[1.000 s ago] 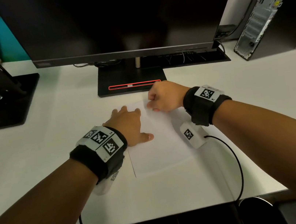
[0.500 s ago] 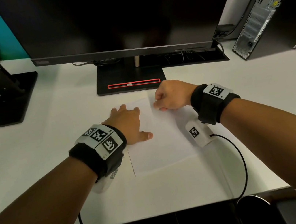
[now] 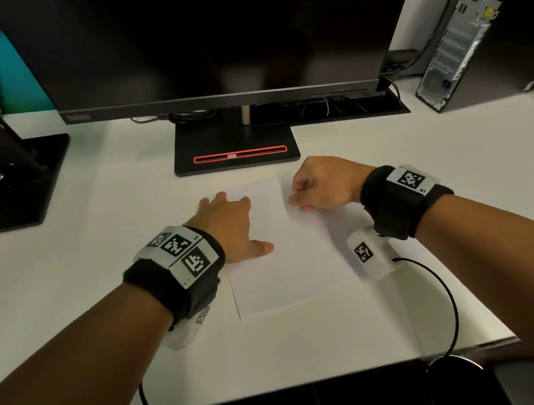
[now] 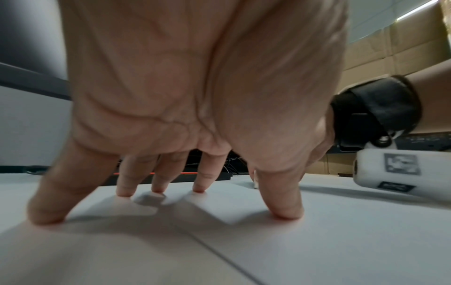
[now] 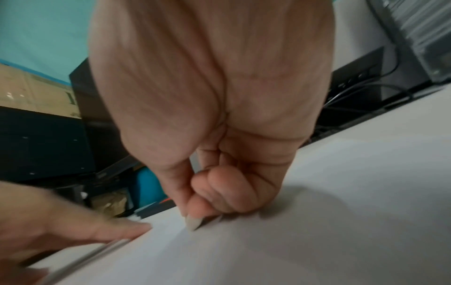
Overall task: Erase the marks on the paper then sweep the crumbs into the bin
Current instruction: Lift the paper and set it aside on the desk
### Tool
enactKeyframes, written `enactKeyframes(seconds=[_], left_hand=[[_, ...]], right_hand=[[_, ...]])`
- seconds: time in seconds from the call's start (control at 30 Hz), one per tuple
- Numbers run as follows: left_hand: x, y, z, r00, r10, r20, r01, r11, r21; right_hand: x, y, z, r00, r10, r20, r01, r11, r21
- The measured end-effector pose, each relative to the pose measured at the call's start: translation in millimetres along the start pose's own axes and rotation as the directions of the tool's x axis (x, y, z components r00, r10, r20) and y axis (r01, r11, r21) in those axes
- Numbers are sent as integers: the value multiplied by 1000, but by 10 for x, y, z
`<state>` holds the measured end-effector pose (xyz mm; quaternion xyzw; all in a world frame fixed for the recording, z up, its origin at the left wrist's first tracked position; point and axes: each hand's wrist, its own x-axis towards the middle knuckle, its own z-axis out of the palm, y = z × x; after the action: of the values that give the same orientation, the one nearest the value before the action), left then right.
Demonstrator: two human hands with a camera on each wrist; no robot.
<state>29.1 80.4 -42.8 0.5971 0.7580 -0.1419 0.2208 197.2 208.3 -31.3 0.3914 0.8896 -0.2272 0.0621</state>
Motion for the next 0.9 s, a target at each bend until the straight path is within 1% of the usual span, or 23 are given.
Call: enactKeyframes(seconds=[0.07, 0.1, 0.2, 0.27, 0.33, 0.4, 0.5, 0.53, 0.6, 0.67, 0.7, 0.77, 0.83, 0.9], left_hand=[[-6, 11, 0, 1000, 4, -3, -4, 1000, -8], [-12, 11, -4, 1000, 1, -4, -1, 1000, -14], [-24, 13, -9, 1000, -1, -4, 1, 1000, -30], [-39, 20, -19, 1000, 2, -2, -2, 999, -35], [-67, 18, -45, 1000, -4, -2, 4, 999, -41], [-79, -4, -78, 1000, -9, -3, 9, 998, -69], [-82, -43, -115, 1000, 6, 6, -6, 998, -70], [-80, -49, -127, 1000, 8, 4, -7, 999, -52], [-85, -26, -150, 1000, 9, -12, -9, 999, -36], [-88, 22, -176, 999, 21, -39, -22, 999, -38], [-92, 48, -196, 999, 23, -46, -25, 999, -37], [-90, 87, -223, 999, 15, -44, -17, 999, -49], [-78, 117, -241, 999, 11, -48, -16, 995, -103], [-69, 120, -267, 995, 31, -100, -53, 972, -228]], right_hand=[[-12, 73, -45, 999, 40, -36, -39, 999, 34], [-19, 74, -48, 998, 33, -46, -32, 999, 23], [-79, 1, 20, 1000, -25, 6, 25, 1000, -15], [-106, 51, 14, 1000, 5, 13, -5, 1000, 16], [-136, 178, -59, 996, 81, -33, -79, 995, 60], [-219, 291, -104, 986, 136, -94, -122, 983, 141], [-414, 451, -137, 965, 183, -185, -116, 938, 326], [-472, 525, -152, 956, 201, -215, -115, 929, 353], [-563, 697, -170, 942, 232, -244, -154, 941, 301], [-656, 812, -157, 937, 268, -224, -225, 954, 201], [-698, 851, -139, 938, 278, -205, -243, 953, 180], [-760, 882, -93, 947, 267, -181, -234, 954, 185], [-789, 876, -67, 949, 248, -193, -213, 959, 185], [-775, 897, -58, 948, 251, -196, -207, 954, 218]])
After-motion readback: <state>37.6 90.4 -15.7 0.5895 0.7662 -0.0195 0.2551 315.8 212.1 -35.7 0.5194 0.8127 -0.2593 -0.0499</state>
